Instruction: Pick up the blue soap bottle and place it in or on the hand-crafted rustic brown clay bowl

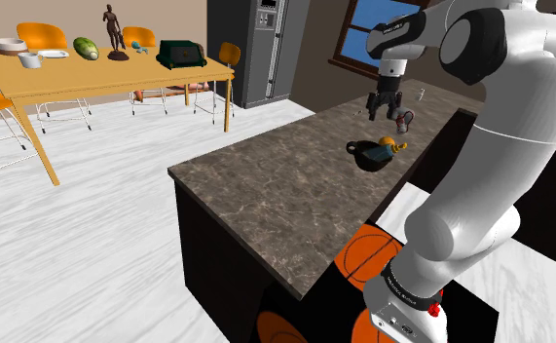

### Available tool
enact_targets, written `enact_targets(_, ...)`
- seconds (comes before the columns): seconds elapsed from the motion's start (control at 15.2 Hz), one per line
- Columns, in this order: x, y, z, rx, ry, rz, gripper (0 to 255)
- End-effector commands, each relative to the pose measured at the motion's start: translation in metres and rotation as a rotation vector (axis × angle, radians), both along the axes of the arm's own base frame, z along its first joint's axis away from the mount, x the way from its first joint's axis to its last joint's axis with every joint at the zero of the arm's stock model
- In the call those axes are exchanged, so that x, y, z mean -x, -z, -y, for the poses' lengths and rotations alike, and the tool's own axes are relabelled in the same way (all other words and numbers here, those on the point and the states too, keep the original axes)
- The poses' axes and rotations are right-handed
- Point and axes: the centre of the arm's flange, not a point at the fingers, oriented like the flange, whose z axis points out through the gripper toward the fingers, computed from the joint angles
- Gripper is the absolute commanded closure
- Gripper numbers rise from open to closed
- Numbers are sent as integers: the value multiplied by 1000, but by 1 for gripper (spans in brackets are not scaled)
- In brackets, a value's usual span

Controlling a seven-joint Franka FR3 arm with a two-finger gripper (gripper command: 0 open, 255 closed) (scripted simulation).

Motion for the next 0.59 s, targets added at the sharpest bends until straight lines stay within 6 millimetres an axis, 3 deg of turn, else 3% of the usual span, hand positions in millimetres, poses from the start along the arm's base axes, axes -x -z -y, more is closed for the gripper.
enact_targets(0.0,-6,-24,2,0,0,0,0)
enact_targets(0.07,-8,-34,2,0,0,0,0)
enact_targets(0.53,-8,-34,2,0,0,0,0)
